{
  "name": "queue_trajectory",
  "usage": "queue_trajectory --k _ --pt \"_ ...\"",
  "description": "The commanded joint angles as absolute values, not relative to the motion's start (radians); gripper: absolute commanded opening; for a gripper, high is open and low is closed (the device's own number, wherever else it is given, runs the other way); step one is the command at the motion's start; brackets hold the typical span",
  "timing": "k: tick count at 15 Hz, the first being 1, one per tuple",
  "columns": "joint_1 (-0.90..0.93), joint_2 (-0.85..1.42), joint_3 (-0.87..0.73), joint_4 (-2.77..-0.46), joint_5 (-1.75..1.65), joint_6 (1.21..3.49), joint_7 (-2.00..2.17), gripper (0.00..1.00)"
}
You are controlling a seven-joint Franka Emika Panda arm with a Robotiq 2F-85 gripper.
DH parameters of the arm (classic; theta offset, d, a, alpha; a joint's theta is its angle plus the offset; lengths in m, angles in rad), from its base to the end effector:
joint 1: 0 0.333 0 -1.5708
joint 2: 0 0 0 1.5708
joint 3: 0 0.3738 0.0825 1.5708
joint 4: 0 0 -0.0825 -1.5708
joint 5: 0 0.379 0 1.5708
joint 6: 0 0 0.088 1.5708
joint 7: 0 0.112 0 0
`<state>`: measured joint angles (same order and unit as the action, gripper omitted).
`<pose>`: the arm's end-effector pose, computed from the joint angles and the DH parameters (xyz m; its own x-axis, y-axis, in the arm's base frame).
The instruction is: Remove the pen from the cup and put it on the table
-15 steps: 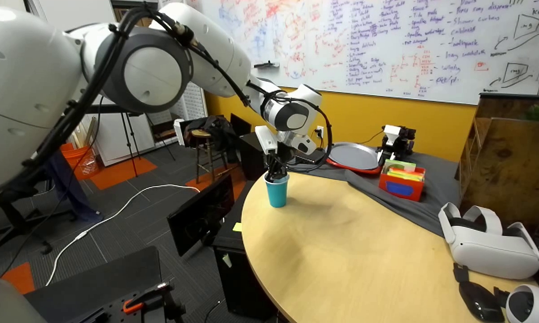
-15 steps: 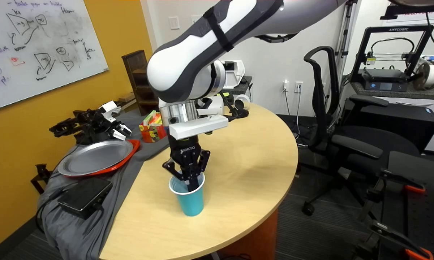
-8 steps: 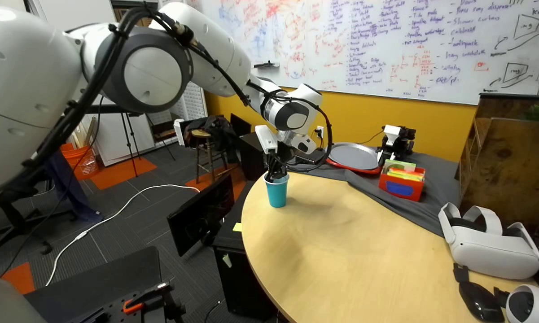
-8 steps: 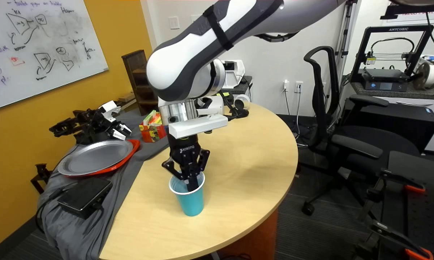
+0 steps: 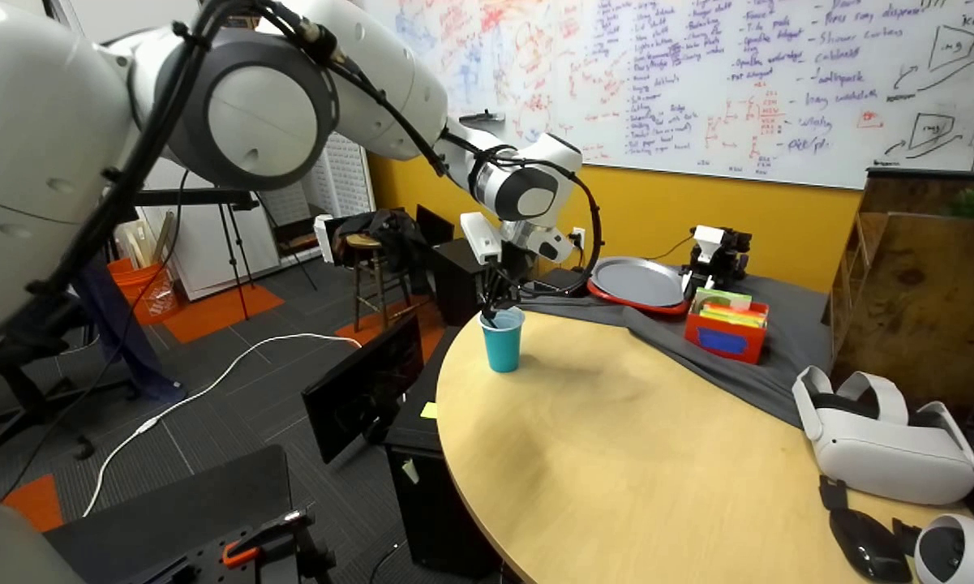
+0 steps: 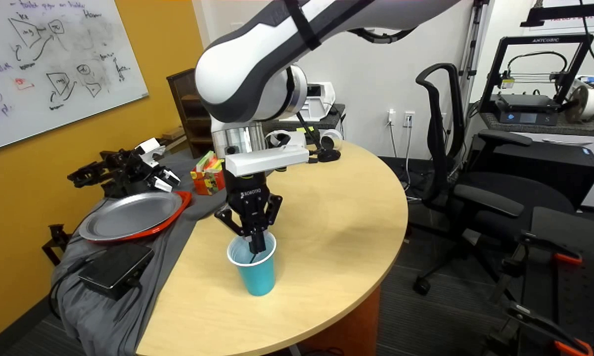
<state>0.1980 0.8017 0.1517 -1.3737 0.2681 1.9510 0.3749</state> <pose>0.7053 0.2488 0.2662 0.9307 -0.1380 -0.3387 -0.2187 -0.9523 -0.2130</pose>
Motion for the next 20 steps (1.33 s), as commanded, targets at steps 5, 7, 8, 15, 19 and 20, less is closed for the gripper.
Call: queue_trajectory --k 5,7,8,15,19,20 --pt "0.201 0.688 0.143 -1.436 0.291 1.93 0.395 0.03" --pt "0.202 0.661 0.141 -1.451 0.288 1.936 0.396 0.03" --pt "0.202 0.646 0.14 -1.459 0.289 1.938 0.399 0.03" --pt "0.2 0.52 0.133 -1.54 0.29 1.958 0.405 0.03" --pt "0.196 0.443 0.112 -1.601 0.282 2.005 0.422 0.03" --pt "0.193 0.431 0.107 -1.609 0.282 2.009 0.432 0.03"
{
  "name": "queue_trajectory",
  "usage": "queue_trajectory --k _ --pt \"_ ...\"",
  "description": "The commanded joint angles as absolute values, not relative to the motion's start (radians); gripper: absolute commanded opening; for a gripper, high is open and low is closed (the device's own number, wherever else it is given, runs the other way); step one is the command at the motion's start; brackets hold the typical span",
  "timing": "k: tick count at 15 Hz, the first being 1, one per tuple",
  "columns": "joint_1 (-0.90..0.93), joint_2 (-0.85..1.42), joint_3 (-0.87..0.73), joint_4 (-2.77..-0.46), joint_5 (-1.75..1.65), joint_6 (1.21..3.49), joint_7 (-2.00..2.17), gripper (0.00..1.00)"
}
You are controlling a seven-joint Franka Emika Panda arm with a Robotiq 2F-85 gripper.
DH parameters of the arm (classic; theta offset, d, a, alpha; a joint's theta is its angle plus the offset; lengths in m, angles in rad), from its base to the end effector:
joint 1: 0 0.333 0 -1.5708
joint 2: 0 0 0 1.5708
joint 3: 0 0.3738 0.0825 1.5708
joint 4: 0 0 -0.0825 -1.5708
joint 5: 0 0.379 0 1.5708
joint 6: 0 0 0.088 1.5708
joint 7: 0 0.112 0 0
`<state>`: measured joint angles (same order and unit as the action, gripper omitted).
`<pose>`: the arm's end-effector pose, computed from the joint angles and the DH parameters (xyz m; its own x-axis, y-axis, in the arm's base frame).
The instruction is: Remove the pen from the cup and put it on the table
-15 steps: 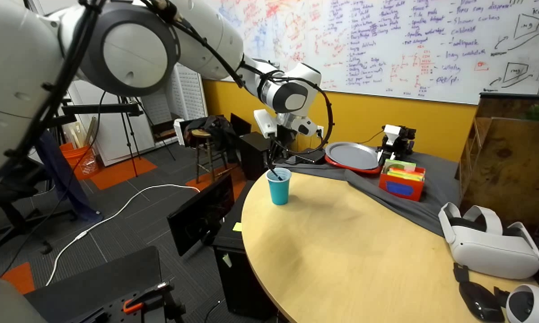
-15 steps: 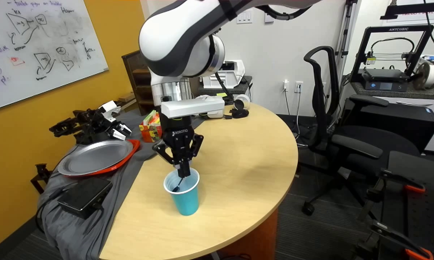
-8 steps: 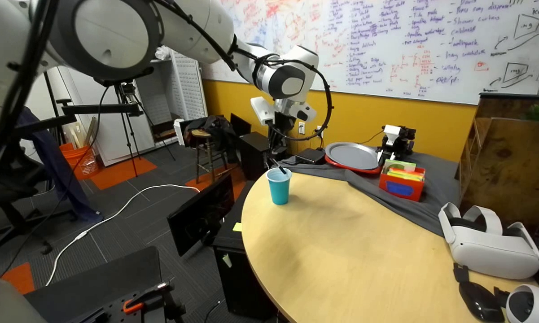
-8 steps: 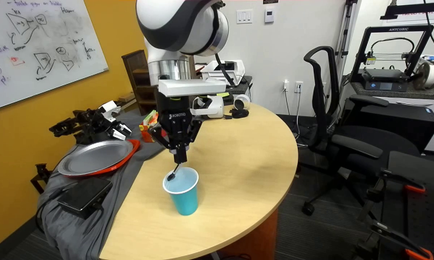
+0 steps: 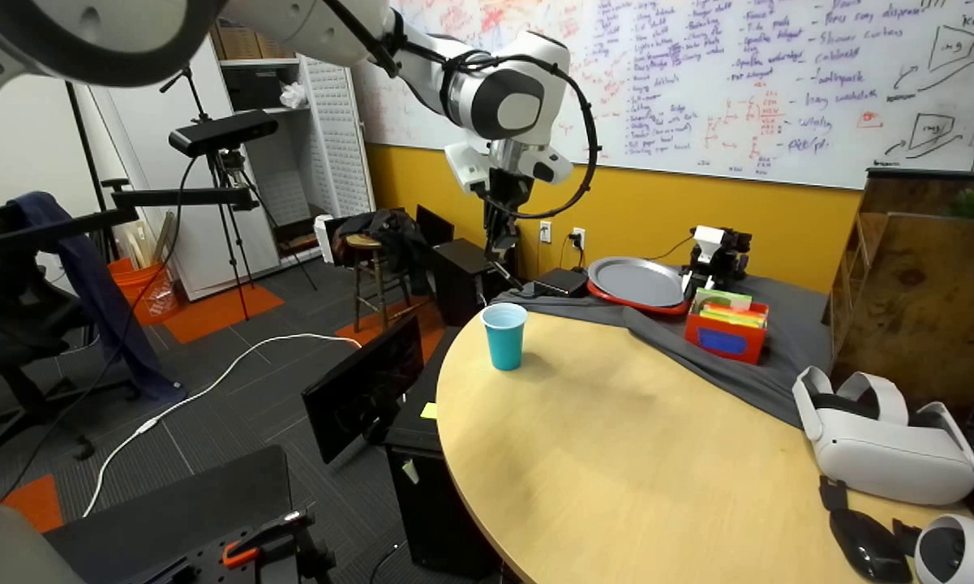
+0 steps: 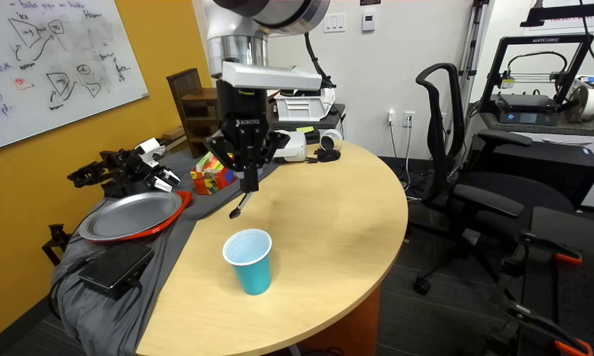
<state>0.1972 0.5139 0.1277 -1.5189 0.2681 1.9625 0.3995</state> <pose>0.6746 0.2294 0.4107 0.9658 -0.1718 -0.1942 -0.2167 -0.9460 -0.2409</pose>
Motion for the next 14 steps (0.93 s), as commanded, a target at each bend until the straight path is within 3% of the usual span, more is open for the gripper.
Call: queue_trajectory --k 1,14 --pt "0.191 0.42 0.1 -1.619 0.277 2.022 0.44 0.03" --pt "0.162 0.427 -0.028 -1.716 0.209 2.237 0.608 0.03"
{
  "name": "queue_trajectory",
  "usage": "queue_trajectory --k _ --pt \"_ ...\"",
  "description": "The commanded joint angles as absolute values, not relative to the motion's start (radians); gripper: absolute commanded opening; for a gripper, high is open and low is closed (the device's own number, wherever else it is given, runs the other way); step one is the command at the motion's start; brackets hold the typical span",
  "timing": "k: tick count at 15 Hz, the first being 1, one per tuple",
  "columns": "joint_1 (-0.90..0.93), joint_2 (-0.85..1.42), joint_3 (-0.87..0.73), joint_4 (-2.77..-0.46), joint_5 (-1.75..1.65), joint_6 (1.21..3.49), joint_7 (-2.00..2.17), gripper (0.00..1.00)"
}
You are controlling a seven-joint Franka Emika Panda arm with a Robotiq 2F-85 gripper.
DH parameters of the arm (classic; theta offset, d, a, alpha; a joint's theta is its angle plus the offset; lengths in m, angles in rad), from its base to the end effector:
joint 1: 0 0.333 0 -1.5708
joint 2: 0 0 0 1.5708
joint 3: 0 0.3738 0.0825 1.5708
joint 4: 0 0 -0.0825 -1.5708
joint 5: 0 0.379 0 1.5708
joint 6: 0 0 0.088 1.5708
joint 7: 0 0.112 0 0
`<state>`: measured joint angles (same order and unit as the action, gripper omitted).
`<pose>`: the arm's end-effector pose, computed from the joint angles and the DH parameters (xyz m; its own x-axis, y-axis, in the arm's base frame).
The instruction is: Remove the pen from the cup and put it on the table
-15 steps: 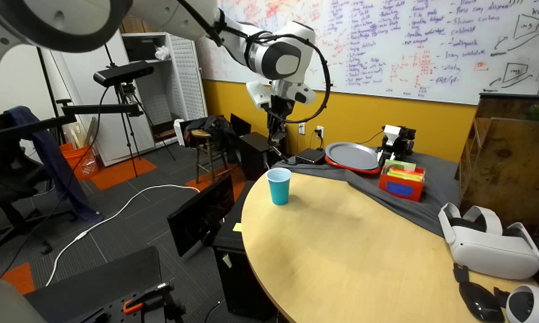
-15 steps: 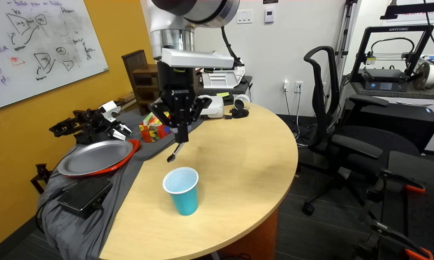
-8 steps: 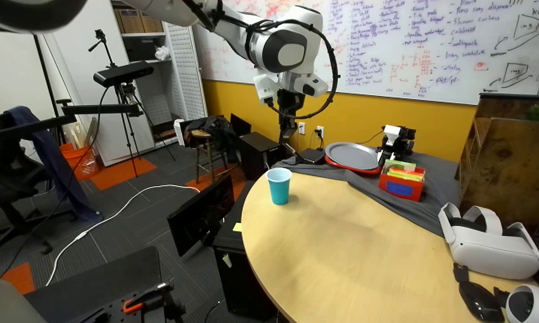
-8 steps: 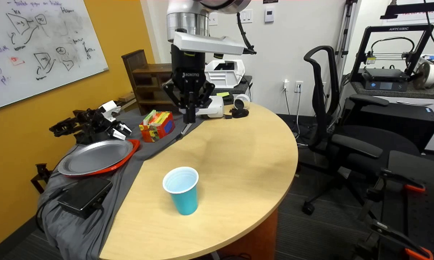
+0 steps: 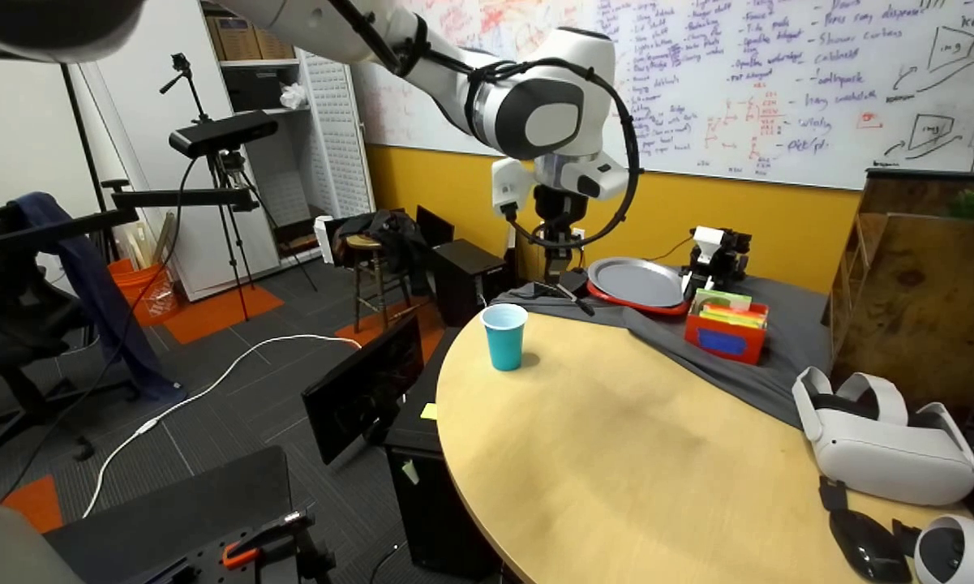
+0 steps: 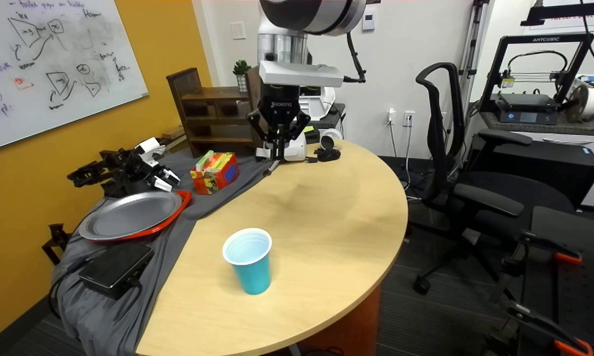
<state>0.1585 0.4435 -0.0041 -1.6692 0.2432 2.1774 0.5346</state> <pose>0.6879 0.1177 0.4054 0.8730 -0.4839 -0.0608 -0.4856 -0.8506 -0.2018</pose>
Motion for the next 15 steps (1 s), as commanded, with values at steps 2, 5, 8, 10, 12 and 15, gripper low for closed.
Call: queue_trajectory --k 2,5,8,10,12,15 --pt "0.168 0.43 -0.053 -1.739 0.17 2.282 0.67 0.03" --pt "0.178 0.437 -0.085 -1.777 0.097 2.336 0.776 0.03" --pt "0.177 0.447 -0.094 -1.808 0.052 2.354 0.855 0.03" --pt "0.174 0.46 -0.091 -1.821 0.042 2.353 0.889 0.03" --pt "0.175 0.474 -0.09 -1.829 0.035 2.35 0.922 0.03" --pt "0.184 0.501 -0.102 -1.834 0.012 2.351 0.993 0.03"
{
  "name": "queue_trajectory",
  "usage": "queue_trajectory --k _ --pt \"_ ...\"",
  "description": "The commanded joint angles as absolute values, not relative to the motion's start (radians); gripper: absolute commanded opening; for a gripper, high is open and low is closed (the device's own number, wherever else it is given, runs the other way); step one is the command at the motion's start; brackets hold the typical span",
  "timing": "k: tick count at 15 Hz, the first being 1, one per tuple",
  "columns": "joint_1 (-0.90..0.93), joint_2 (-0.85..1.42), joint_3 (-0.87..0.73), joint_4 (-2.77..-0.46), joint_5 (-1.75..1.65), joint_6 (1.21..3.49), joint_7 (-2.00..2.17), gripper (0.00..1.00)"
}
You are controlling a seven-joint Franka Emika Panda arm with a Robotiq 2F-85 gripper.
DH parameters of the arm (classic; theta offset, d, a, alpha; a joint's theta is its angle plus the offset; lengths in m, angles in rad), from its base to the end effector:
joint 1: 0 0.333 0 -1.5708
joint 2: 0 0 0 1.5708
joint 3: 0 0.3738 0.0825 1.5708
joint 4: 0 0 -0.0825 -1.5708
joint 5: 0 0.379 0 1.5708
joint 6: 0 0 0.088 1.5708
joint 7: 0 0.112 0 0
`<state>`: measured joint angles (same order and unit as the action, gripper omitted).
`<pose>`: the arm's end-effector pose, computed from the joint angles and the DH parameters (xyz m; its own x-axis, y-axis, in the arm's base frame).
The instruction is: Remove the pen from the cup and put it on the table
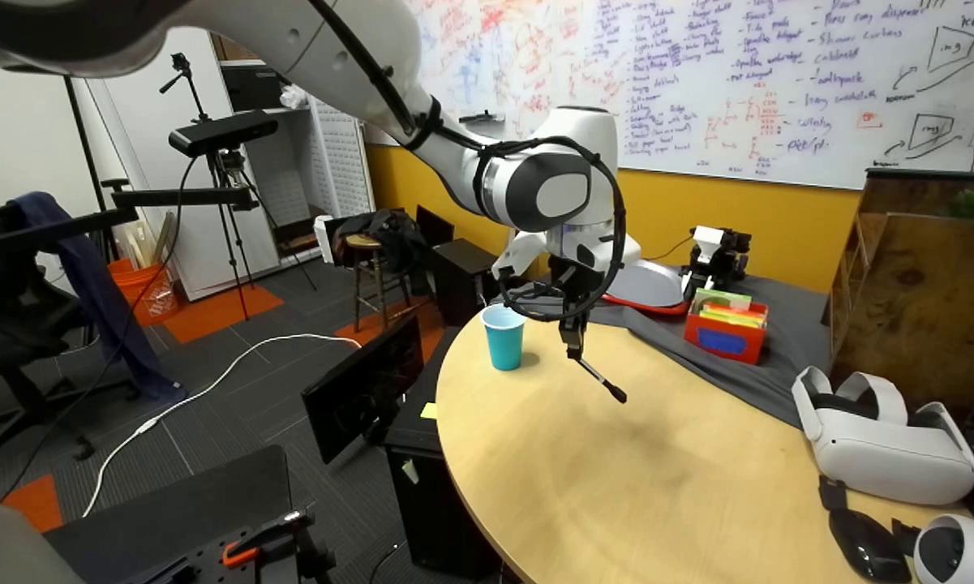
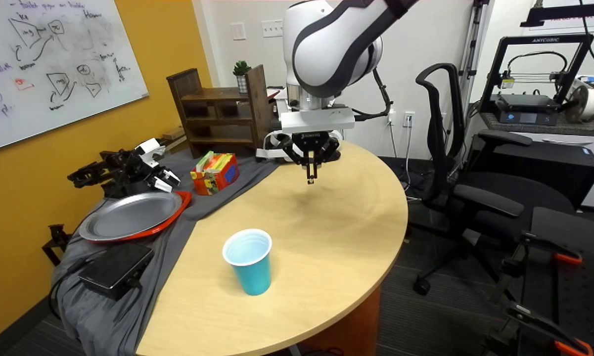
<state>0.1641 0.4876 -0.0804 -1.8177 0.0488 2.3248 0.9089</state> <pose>0.6718 0.0633 0.3224 0.6610 -0.7503 0.0143 -0.7501 -0.6611 -0.0161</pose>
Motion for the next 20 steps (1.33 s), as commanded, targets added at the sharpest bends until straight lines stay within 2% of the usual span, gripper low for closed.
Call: queue_trajectory --k 1,11,12,13,20 --pt "0.19 0.509 -0.109 -1.834 -0.004 2.353 1.024 0.03" --pt "0.258 0.549 -0.157 -1.825 -0.229 2.351 1.317 0.03" --pt "0.263 0.55 -0.157 -1.824 -0.247 2.345 1.34 0.37" --pt "0.265 0.548 -0.156 -1.825 -0.262 2.343 1.358 0.38" --pt "0.265 0.537 -0.139 -1.832 -0.296 2.34 1.407 0.88"
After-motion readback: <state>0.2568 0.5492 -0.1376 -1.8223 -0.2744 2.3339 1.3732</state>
